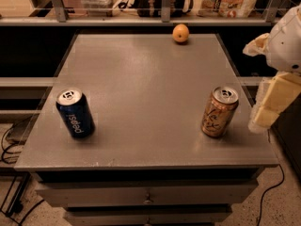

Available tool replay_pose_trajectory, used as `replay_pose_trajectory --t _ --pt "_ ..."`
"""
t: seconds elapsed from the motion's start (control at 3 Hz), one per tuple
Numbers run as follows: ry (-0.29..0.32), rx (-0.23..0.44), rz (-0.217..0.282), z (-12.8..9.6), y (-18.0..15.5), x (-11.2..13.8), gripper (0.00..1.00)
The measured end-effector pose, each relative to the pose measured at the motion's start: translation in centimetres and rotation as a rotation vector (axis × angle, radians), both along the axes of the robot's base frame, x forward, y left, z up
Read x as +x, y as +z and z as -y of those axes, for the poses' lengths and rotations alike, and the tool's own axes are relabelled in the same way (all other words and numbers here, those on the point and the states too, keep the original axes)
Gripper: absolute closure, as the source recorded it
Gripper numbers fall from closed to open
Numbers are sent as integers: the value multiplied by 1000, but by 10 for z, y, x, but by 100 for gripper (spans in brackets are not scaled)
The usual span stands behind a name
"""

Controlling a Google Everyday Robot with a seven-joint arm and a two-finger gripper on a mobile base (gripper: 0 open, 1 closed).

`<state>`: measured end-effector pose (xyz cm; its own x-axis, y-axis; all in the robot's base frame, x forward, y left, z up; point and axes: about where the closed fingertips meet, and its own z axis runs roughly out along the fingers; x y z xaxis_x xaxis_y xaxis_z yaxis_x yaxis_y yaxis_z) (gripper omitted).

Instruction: Move orange can near pepsi can

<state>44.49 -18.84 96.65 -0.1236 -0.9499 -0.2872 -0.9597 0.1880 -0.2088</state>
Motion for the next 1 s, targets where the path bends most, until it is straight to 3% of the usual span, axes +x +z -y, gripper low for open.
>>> replay_pose_trajectory --t 0.33,1.0 --pt "54 63 0 -15 -10 2 0" --pt "35 72 9 -20 -44 20 0"
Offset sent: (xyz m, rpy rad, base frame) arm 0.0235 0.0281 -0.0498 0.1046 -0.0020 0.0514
